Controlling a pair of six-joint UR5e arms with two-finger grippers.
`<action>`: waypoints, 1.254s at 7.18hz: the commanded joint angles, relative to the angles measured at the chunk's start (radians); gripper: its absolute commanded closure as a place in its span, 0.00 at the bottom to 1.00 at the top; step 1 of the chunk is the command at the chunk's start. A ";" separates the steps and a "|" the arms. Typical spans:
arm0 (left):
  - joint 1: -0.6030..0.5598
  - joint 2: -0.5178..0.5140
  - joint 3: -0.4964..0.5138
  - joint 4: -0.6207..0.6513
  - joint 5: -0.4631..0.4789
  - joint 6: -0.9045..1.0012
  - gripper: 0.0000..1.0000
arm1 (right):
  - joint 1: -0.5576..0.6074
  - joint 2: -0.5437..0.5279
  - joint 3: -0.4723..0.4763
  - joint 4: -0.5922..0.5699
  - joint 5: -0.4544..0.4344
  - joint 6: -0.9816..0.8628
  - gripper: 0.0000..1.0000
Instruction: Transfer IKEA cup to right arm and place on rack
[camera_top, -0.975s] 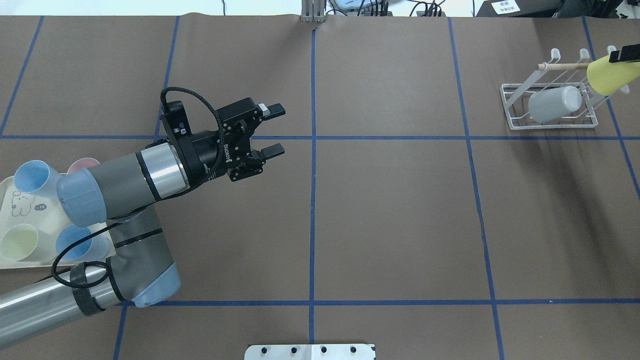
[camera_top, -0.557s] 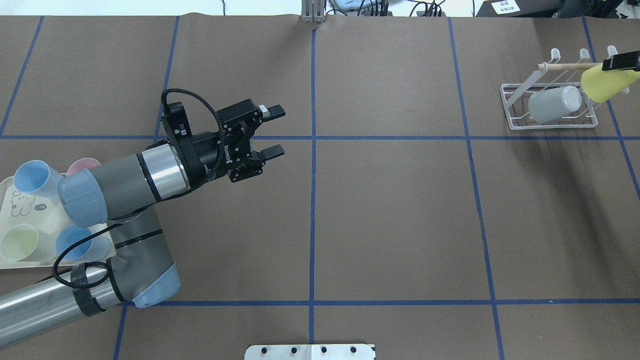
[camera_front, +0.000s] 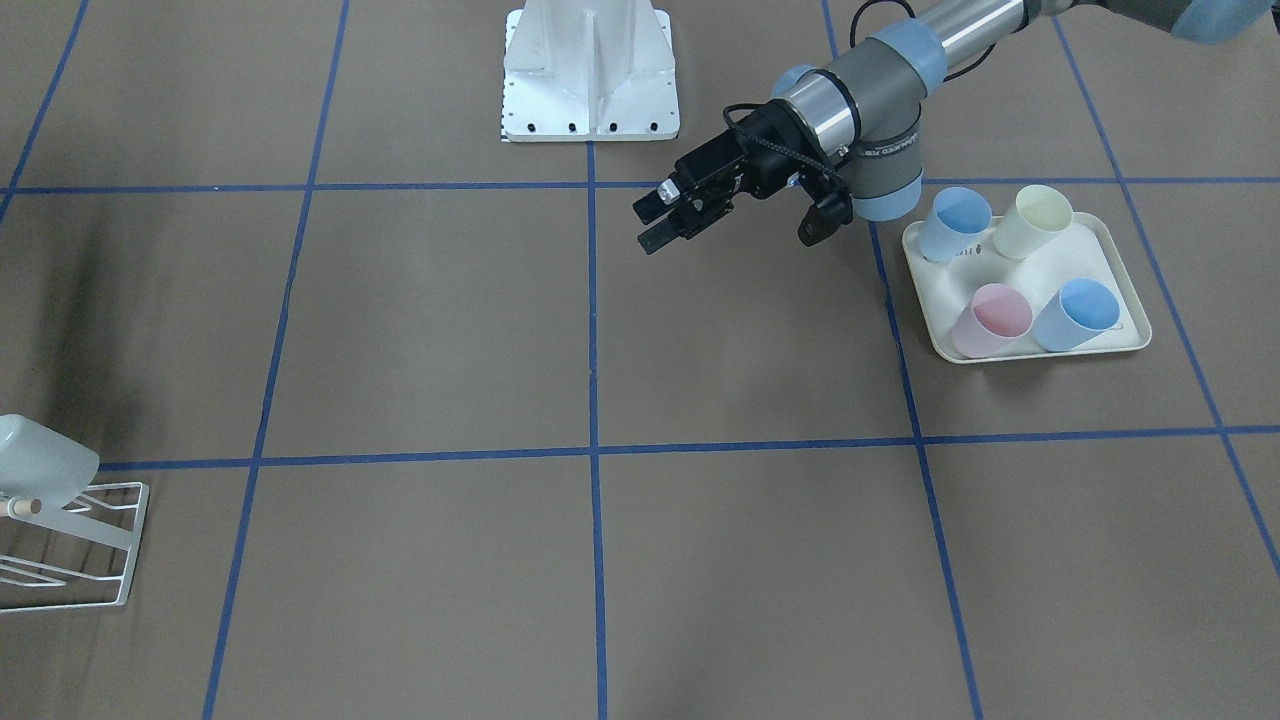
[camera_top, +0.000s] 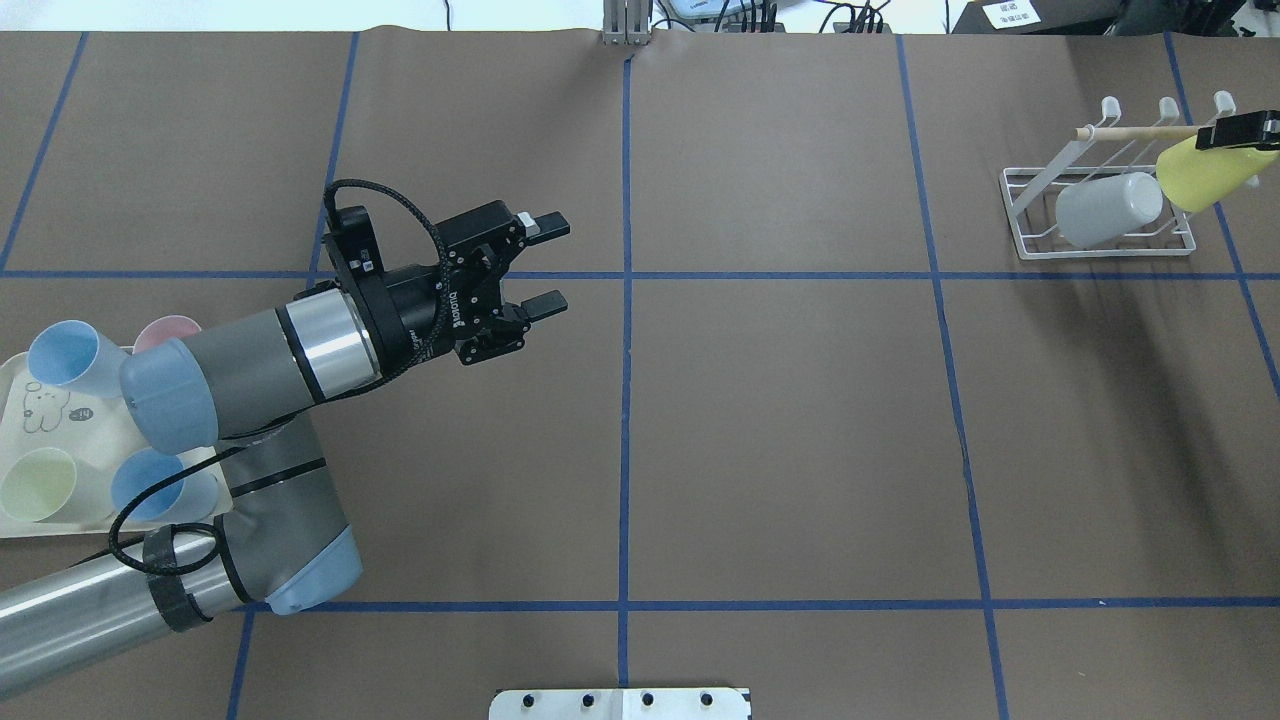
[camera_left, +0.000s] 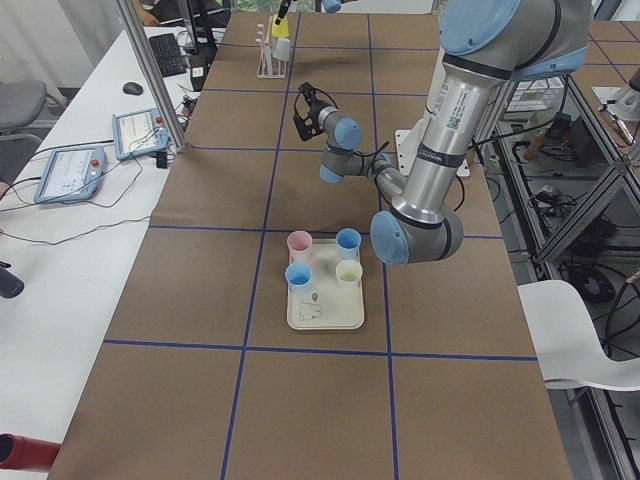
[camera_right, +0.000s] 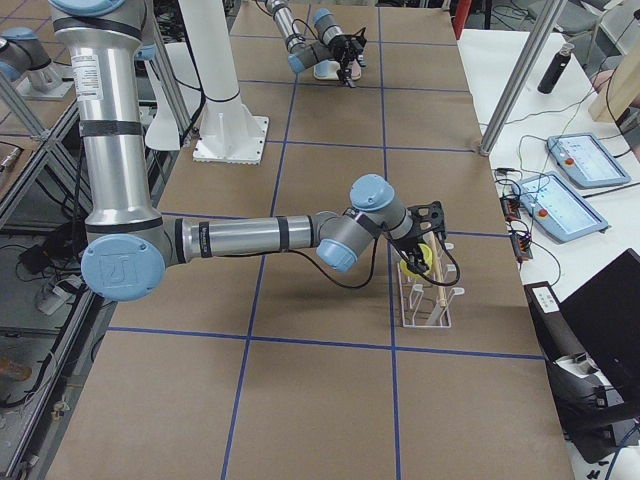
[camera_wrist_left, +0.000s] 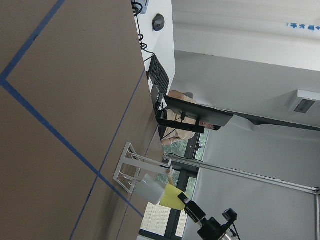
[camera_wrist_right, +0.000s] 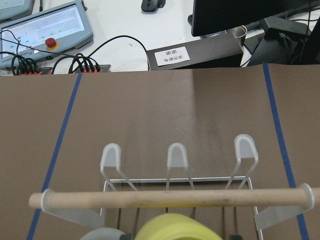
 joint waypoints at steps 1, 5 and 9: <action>0.000 -0.001 0.002 0.000 0.000 0.001 0.01 | -0.007 0.001 -0.008 0.002 -0.006 0.000 1.00; 0.000 -0.001 0.002 0.000 0.000 0.001 0.01 | -0.030 0.004 -0.019 0.002 -0.029 0.000 0.81; -0.012 0.011 -0.005 0.006 -0.014 0.048 0.01 | -0.081 0.012 -0.010 0.007 -0.098 0.015 0.02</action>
